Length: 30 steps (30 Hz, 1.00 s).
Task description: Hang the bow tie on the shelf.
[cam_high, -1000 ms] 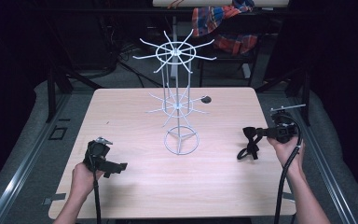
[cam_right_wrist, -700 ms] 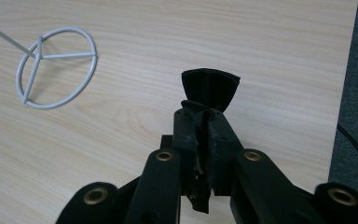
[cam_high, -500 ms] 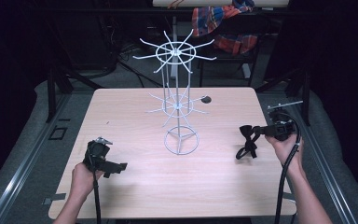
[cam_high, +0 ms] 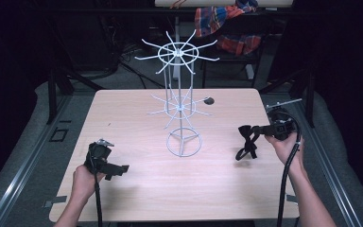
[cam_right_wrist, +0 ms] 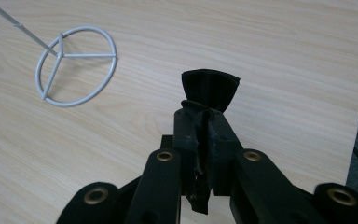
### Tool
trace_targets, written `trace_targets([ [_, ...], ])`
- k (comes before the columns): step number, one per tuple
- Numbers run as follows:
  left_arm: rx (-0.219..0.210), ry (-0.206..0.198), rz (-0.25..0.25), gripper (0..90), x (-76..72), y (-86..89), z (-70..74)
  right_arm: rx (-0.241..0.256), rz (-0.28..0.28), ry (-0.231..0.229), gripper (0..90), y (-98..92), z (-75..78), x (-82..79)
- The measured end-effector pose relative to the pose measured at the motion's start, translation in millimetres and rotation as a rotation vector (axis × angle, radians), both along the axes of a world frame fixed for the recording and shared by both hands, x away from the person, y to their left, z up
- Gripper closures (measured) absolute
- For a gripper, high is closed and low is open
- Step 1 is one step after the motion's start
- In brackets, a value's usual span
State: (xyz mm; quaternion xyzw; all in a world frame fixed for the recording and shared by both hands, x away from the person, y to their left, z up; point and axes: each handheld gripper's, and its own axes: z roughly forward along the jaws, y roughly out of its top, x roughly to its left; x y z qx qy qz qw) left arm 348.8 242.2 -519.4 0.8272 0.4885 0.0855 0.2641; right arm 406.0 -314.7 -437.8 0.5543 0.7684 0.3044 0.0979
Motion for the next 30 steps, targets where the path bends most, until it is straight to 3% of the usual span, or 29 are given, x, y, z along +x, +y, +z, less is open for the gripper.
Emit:
trace_targets([
  [30,-0.001,0.005,-0.01,0.0,0.2,-0.8,-0.4,-0.028,0.096,-0.058,85.1,34.1,25.5,2.8],
])
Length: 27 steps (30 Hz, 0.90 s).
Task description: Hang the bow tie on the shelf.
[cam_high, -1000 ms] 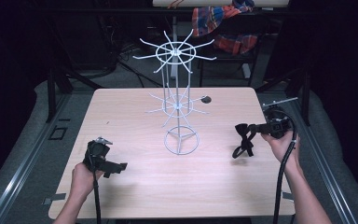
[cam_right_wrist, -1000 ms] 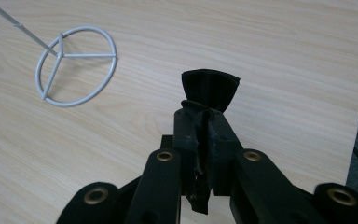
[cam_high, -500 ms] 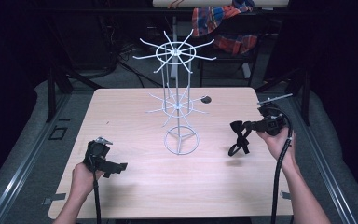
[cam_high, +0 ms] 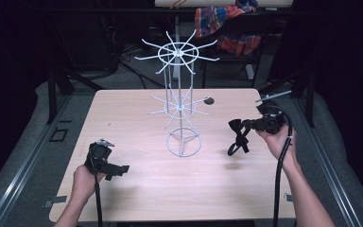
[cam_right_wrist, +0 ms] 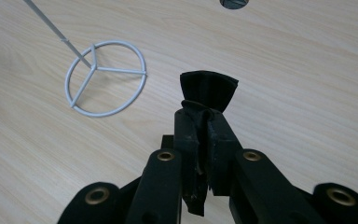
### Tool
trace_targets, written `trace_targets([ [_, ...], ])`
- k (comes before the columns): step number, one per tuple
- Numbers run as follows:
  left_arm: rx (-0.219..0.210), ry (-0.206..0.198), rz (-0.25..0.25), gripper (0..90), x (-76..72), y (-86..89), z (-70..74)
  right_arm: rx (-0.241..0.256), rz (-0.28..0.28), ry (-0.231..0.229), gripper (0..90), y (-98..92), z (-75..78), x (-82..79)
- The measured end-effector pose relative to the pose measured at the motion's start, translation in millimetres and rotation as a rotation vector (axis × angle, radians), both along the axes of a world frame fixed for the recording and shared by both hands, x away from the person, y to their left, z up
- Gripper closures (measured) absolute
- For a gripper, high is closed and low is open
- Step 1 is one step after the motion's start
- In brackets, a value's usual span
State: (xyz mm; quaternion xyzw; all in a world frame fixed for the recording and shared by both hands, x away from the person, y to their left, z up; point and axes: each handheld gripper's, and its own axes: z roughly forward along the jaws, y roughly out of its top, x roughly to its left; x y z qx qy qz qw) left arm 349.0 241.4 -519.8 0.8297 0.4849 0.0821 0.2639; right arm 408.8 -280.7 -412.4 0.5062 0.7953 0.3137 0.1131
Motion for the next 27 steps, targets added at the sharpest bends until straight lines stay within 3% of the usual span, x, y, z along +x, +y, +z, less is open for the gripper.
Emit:
trace_targets([
  [27,0.001,0.003,0.0,0.0,0.0,-0.2,-0.4,-0.01,0.072,-0.036,85.0,27.3,20.2,-3.2],
])
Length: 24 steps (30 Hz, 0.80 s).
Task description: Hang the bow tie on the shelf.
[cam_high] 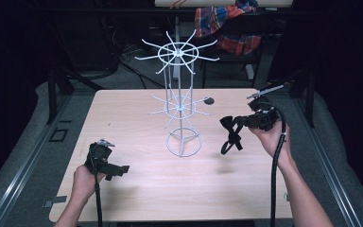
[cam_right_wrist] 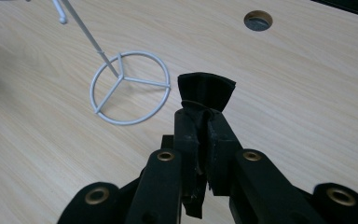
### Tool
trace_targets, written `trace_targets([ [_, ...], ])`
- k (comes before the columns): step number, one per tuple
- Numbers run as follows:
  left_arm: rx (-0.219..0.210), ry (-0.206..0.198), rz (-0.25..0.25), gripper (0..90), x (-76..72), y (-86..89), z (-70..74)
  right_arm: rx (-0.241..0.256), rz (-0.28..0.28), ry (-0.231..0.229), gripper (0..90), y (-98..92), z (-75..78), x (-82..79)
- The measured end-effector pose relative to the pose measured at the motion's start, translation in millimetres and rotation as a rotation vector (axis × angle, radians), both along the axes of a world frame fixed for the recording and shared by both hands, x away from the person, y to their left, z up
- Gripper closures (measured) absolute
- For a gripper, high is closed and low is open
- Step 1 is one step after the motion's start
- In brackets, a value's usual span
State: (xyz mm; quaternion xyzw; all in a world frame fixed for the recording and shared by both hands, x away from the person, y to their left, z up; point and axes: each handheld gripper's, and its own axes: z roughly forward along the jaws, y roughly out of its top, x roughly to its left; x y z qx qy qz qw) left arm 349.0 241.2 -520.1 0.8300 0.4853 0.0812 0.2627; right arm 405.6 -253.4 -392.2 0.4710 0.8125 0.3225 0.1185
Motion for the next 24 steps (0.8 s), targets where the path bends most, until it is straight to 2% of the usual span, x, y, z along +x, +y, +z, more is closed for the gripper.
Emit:
trace_targets([
  [13,-0.001,-0.001,0.0,0.0,-0.1,0.0,0.2,-0.017,0.04,-0.022,85.0,15.6,15.4,-1.7],
  [24,0.0,-0.002,-0.007,0.0,1.1,-1.4,0.0,-0.015,0.051,-0.035,85.0,24.8,22.8,-0.9],
])
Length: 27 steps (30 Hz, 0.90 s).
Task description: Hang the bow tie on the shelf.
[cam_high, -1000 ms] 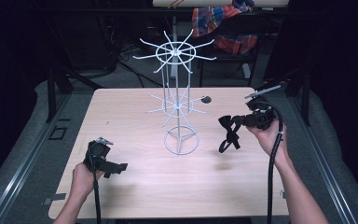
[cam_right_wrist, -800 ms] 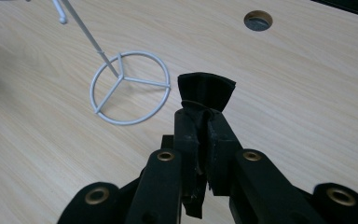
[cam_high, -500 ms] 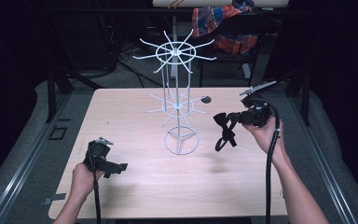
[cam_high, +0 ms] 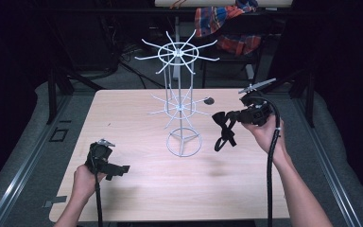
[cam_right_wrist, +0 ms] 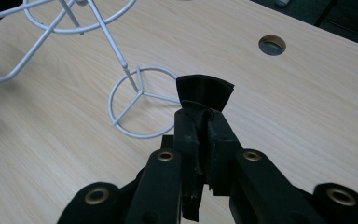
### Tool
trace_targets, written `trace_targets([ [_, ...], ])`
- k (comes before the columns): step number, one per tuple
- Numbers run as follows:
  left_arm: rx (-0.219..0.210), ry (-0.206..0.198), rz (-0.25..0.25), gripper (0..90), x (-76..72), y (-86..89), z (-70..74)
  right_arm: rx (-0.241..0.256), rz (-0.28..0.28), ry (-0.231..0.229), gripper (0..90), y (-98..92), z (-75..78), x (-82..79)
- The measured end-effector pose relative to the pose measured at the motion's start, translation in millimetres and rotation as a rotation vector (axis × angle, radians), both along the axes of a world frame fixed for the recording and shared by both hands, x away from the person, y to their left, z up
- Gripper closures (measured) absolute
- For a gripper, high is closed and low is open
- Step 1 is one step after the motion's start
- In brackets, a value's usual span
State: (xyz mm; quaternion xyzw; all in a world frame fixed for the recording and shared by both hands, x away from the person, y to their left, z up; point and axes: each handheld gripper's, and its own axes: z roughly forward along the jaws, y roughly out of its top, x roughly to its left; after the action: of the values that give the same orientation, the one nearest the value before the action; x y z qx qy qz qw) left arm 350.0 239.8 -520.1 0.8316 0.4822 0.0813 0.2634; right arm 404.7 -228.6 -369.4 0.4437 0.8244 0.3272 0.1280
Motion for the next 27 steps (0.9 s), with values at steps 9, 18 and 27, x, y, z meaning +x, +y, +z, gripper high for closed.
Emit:
trace_targets([
  [9,0.001,0.002,-0.005,0.0,1.1,-1.7,-0.1,0.009,0.016,-0.011,84.9,11.5,6.2,1.2],
  [18,-0.002,0.005,-0.001,0.0,0.9,-1.7,-0.1,0.006,0.028,-0.026,84.9,20.6,10.6,3.3],
  [27,0.0,0.001,-0.003,0.0,0.8,-1.1,0.0,0.007,0.035,-0.026,84.9,28.8,11.8,5.9],
])
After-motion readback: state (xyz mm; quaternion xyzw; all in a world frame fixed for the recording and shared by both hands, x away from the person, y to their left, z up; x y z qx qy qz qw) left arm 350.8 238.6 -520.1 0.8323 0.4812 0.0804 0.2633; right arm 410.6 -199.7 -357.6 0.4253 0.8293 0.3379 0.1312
